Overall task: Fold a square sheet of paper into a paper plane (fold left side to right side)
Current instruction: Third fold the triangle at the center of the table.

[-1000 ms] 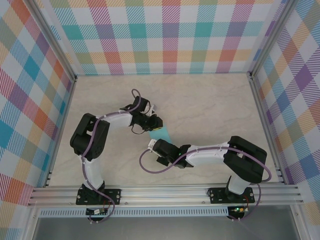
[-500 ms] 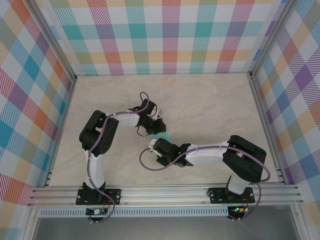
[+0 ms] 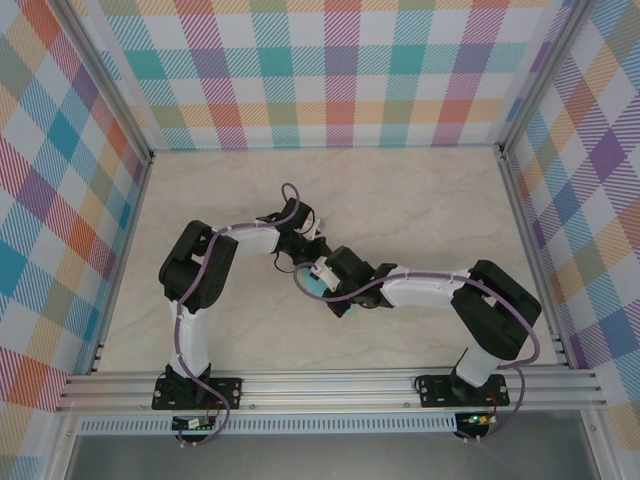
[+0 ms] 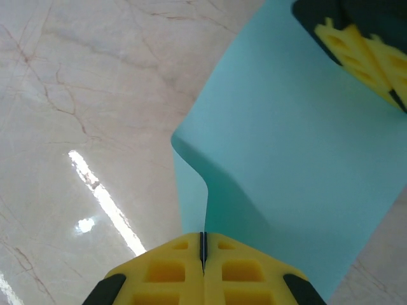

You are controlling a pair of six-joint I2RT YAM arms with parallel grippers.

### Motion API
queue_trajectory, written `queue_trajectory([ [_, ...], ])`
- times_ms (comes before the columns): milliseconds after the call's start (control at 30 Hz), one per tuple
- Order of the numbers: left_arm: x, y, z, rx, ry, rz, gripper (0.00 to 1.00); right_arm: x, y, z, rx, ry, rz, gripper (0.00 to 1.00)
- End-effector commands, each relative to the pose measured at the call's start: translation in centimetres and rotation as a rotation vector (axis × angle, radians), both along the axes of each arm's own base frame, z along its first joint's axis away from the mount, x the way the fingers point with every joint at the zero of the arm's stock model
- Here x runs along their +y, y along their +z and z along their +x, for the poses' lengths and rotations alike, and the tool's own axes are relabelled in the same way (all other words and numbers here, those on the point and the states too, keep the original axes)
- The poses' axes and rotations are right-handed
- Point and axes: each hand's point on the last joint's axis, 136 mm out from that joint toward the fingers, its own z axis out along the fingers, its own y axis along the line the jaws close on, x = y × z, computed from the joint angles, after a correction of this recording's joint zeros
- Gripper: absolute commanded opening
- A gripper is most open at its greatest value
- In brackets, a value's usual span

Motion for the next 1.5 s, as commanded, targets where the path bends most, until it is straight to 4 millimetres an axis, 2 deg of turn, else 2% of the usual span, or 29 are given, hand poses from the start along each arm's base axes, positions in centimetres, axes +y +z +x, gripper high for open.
queue_trajectory([
  [0, 0.6, -3.3, -1.6, 0.06, -0.023, 0.092, 0.1, 0.4, 1.0, -0.5, 0.092, 0.008, 0.062, 0.0],
  [267, 0.7, -3.8, -1.7, 0.068, -0.023, 0.101, 0.09, -0.4, 0.4, 0.7, 0.178, -0.049, 0.075, 0.0],
  [933, 1.0, -4.1, -2.1, 0.09, -0.027, 0.12, 0.08, -1.3, -0.9, 2.3, 0.227, -0.154, 0.024, 0.0],
  [1467, 1.2, -4.4, -2.3, 0.095, -0.028, 0.131, 0.05, -1.1, -0.6, 1.7, 0.266, -0.073, 0.128, 0.0],
])
